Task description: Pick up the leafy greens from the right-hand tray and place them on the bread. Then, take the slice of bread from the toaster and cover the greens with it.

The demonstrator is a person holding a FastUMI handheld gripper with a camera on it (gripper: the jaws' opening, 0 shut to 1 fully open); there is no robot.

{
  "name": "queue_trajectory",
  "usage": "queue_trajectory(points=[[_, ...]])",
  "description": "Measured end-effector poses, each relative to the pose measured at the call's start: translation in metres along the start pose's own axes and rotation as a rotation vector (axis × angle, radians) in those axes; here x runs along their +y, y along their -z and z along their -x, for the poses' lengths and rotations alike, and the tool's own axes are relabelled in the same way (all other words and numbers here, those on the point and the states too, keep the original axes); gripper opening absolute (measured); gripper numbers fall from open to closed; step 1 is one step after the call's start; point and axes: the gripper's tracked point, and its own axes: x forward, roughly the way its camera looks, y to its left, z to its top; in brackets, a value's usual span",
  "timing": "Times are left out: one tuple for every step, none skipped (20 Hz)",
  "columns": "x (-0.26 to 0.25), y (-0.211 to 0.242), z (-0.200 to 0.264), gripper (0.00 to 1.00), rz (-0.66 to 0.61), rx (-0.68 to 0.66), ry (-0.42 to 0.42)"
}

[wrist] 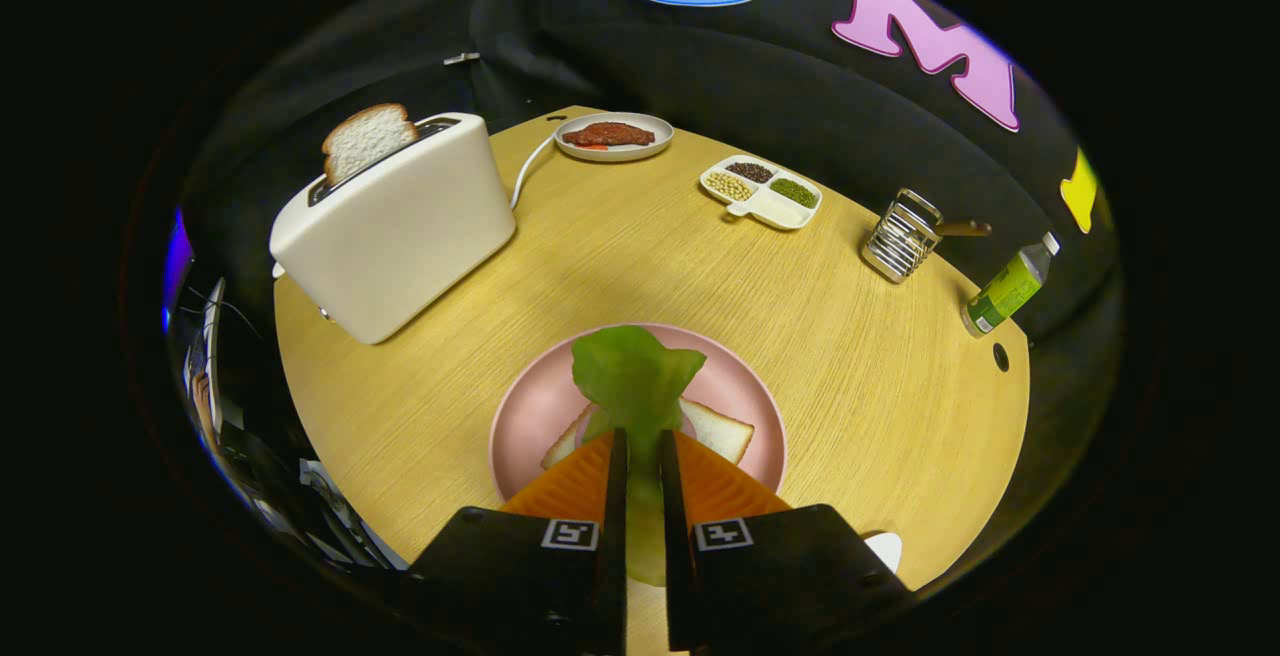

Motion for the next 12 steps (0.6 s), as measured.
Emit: queue_trajectory(points=[[-0.001, 0.000, -0.003, 0.23, -0.001, 0.003, 0.006], [-0.001, 0.001, -0.005, 0.24, -0.001, 0.006, 0.008], [-0.001, 0.001, -0.007, 0.25, -0.001, 0.013, 0.012], [-0.003, 0.003, -0.009, 0.25, 0.001, 0.018, 0.021], [-0.003, 0.003, -0.010, 0.30, 0.000, 0.020, 0.027], [-0.004, 0.003, -0.011, 0.33, -0.003, 0.023, 0.037], [-0.003, 0.002, -0.010, 0.47, -0.008, 0.020, 0.036], [0.000, 0.000, -0.008, 0.57, -0.013, 0.013, 0.032], [0.007, -0.002, -0.005, 0.67, -0.017, 0.007, 0.009], [0.012, -0.003, -0.004, 0.77, -0.020, 0.001, -0.005], [0.017, -0.006, 0.000, 0.87, -0.027, -0.008, -0.014], [0.021, -0.009, 0.006, 0.89, -0.041, -0.022, -0.021]])
